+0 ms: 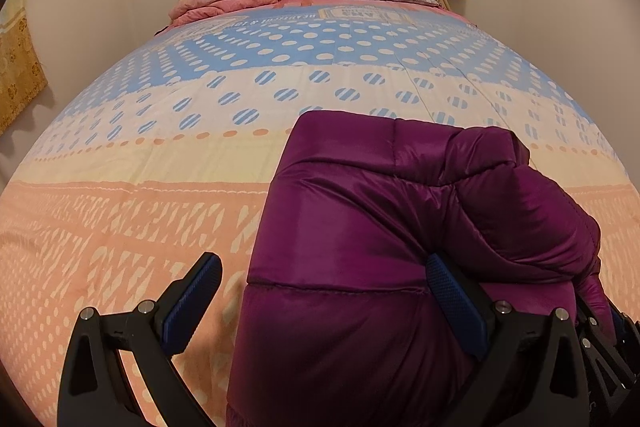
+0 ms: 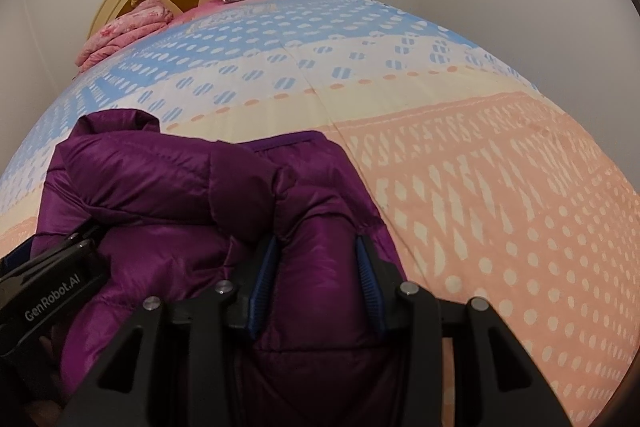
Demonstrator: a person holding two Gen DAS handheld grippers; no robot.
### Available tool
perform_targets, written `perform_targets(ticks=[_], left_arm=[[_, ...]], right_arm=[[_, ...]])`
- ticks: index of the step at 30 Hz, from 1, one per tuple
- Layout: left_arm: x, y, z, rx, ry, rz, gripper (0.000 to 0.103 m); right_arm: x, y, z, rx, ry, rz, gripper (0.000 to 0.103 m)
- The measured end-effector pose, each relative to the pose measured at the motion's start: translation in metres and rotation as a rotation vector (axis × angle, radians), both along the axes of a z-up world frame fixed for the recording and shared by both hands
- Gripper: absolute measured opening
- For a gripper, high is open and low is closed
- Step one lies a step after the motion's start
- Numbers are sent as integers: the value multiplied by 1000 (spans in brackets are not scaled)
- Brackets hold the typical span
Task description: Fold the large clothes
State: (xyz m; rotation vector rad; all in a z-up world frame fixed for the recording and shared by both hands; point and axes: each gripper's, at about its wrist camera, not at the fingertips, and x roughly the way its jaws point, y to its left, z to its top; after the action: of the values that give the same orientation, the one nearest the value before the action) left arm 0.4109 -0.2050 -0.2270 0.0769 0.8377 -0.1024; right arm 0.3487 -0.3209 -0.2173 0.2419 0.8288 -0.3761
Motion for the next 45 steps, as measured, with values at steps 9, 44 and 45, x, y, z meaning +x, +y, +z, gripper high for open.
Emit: perform_targets(ticks=[9,44,45], left_arm=[[0,0,-1,1,2,0,102],[0,-2,-3,-16,15,-8,102],[-1,-2,-3,-16,12,-9,102]], right_arm=[[2,4,-2,-16,8,-4,45],[-3,1,-6,-9,-7,-6,46],[-4,1,-6,-8,-9,-7,46]])
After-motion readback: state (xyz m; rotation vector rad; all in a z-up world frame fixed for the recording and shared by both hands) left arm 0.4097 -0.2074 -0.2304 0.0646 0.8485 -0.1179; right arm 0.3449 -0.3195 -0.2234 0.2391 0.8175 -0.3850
